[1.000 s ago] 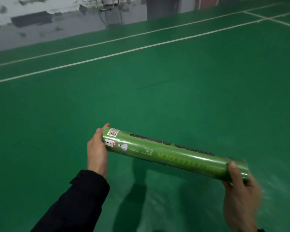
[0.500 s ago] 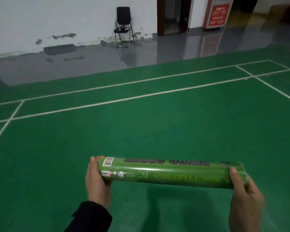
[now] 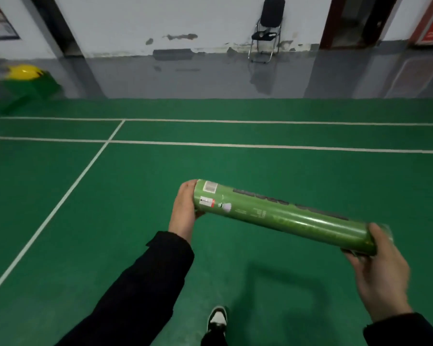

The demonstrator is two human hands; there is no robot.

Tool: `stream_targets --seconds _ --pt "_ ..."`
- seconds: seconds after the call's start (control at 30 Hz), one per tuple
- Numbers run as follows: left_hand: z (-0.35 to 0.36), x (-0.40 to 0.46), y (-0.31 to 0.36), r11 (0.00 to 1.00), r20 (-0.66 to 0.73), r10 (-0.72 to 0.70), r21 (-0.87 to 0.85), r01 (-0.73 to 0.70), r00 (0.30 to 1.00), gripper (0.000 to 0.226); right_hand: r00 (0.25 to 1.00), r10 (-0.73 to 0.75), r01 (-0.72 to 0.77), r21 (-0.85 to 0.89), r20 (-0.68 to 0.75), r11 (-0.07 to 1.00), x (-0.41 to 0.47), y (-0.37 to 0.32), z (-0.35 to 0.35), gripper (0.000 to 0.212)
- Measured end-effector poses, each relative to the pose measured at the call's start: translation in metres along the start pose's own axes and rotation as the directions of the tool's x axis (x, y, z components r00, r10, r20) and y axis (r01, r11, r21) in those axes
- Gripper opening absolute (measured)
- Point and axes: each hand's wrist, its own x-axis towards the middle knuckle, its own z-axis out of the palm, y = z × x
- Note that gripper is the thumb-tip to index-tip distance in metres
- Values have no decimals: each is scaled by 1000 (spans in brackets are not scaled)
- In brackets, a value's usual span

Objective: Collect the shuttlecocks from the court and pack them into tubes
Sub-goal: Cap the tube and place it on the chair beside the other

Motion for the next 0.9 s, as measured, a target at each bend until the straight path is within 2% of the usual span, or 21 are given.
stream_targets --seconds 0.07,0.1,0.17,0.27,0.33,0.43,0.47,0.53,0.57,0.63,0.67,0.73,0.8,0.9 --pt "-19 29 3 995 -4 47 93 -47 999 44 995 -99 99 -203 13 974 21 11 27 14" --pt "-30 46 5 987 5 82 136 -81 997 50 995 -95 89 -225 -17 970 26 14 49 12" --pt "-51 82 14 954 41 161 249 -167 986 52 999 -37 34 -156 -22 987 46 31 85 13" --pt "-76 129 31 915 24 261 314 -255 965 54 998 -6 -4 -172 -56 985 67 51 135 14" --pt "-87 156 47 906 -23 330 290 -309 944 56 997 18 -32 -176 -78 984 73 63 169 14" --pt "-99 189 69 933 -79 342 148 -329 936 52 997 49 -59 -179 -60 982 84 80 206 9" --pt "-103 196 77 934 -69 340 138 -329 938 50 997 68 -71 -133 -28 989 90 87 216 9" --pt "-114 214 86 928 -14 331 186 -323 944 51 986 155 -154 -20 66 988 97 93 241 15" --pt "-121 226 87 927 21 307 218 -304 951 55 966 234 -241 50 112 969 103 93 254 20" --pt "-134 249 89 912 81 269 299 -281 960 70 949 280 -298 130 146 946 118 96 274 30" --pt "-138 260 90 895 97 269 342 -286 958 77 955 268 -283 122 125 951 126 96 282 22" --pt "-141 280 92 878 93 292 368 -305 952 78 987 150 -151 1 63 989 139 100 299 10" --pt "-136 301 98 892 74 322 311 -328 944 73 988 130 -127 -37 88 991 154 105 319 10" --pt "-123 342 105 936 10 320 150 -318 947 63 985 126 -128 6 117 992 185 111 353 13"
